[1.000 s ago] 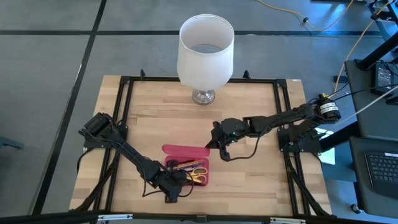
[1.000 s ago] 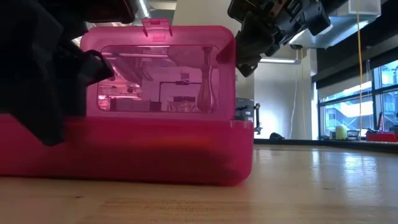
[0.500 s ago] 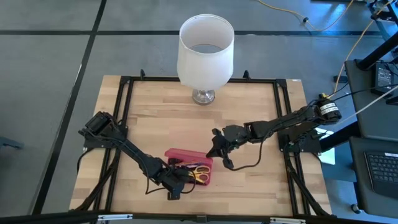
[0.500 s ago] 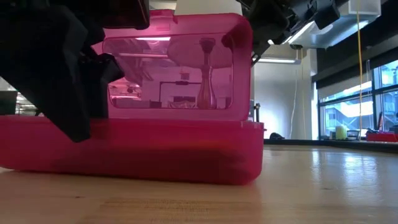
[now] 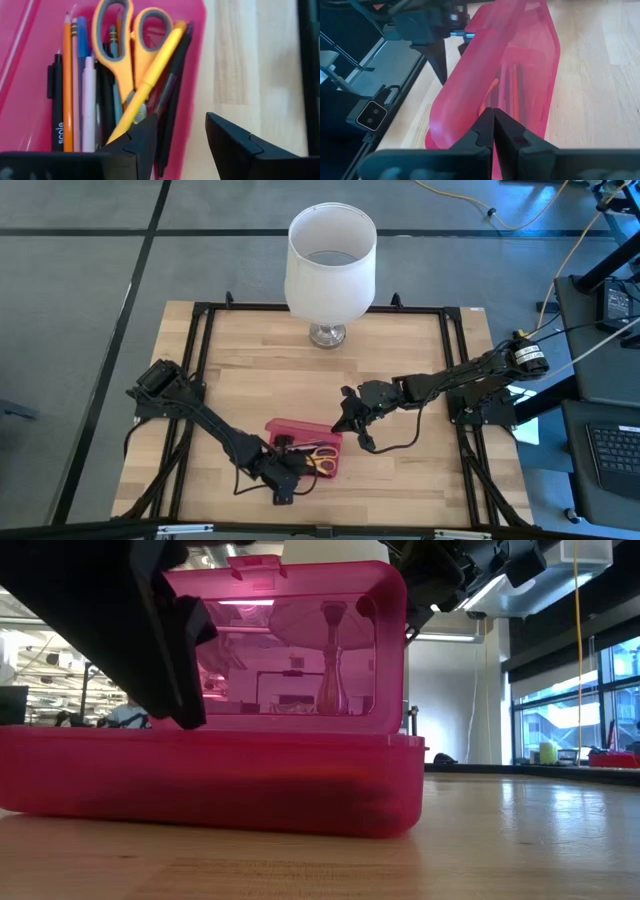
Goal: Pick & place school supplies into a supply box
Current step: Close the red supply box
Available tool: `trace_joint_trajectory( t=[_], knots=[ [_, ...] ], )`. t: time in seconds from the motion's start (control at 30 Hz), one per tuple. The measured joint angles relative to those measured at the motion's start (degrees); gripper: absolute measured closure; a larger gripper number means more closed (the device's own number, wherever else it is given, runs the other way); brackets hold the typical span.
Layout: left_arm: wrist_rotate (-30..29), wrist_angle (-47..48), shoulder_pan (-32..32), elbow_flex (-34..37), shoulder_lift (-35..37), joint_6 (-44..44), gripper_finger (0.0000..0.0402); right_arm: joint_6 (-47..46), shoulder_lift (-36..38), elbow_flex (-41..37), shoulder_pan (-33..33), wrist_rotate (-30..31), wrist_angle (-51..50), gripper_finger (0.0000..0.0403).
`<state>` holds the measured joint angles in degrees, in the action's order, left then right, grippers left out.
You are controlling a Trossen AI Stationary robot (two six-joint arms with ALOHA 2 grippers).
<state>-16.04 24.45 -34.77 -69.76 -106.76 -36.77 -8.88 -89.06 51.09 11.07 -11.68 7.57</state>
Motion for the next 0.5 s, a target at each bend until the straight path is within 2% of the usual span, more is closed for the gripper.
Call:
trace_joint_trajectory(
  t=[0.23, 0.5],
  knots=[
    [-1.5, 0.7, -2.4, -1.1, 0.0, -2.1, 0.0249, 0.0, 0.0, 0.0, 0.0, 0.0, 0.0, 0.0389],
    [0.0, 0.6, -6.1, -1.2, 0.1, -9.8, 0.0244, -0.6, 0.0, 0.0, 0.0, 0.0, -0.1, 0.0388]
  ],
)
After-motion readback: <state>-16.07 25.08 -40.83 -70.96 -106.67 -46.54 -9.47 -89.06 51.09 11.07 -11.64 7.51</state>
